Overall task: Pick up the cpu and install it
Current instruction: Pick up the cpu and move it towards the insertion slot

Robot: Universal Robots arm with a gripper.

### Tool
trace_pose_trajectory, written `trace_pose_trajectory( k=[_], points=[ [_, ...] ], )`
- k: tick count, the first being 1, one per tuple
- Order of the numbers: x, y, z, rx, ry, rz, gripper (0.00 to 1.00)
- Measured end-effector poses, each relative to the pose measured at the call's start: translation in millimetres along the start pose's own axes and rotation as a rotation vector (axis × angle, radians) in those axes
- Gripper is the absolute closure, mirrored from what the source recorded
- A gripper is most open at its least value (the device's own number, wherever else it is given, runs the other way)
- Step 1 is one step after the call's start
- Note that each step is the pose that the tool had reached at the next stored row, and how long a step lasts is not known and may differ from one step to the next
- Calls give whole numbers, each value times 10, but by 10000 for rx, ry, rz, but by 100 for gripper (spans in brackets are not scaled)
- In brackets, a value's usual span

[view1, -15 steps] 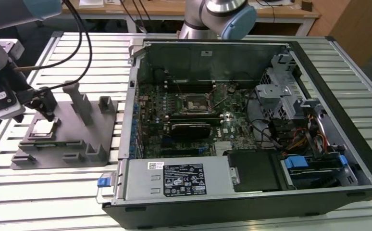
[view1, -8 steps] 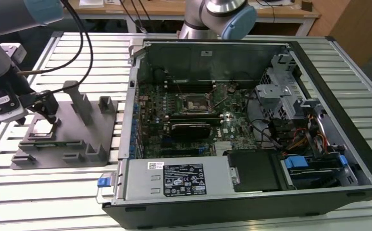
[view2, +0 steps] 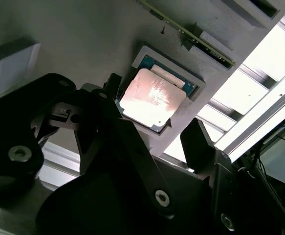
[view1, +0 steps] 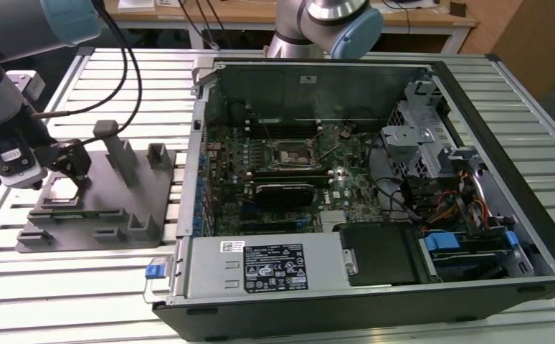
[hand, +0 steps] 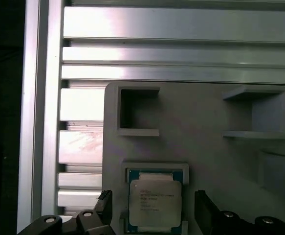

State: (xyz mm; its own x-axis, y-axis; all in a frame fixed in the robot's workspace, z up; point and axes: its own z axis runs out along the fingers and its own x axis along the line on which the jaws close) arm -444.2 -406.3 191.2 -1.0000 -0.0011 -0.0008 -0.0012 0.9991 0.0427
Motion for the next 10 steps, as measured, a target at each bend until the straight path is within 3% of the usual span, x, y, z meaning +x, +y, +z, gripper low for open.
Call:
trace_pose_trajectory(
  k=[6,7,10],
  points=[
    [-2,-3,49,0,1,39,25],
    [-2,-3,50,1,2,40,32],
    [-2,-3,53,0,0,40,32]
  ],
)
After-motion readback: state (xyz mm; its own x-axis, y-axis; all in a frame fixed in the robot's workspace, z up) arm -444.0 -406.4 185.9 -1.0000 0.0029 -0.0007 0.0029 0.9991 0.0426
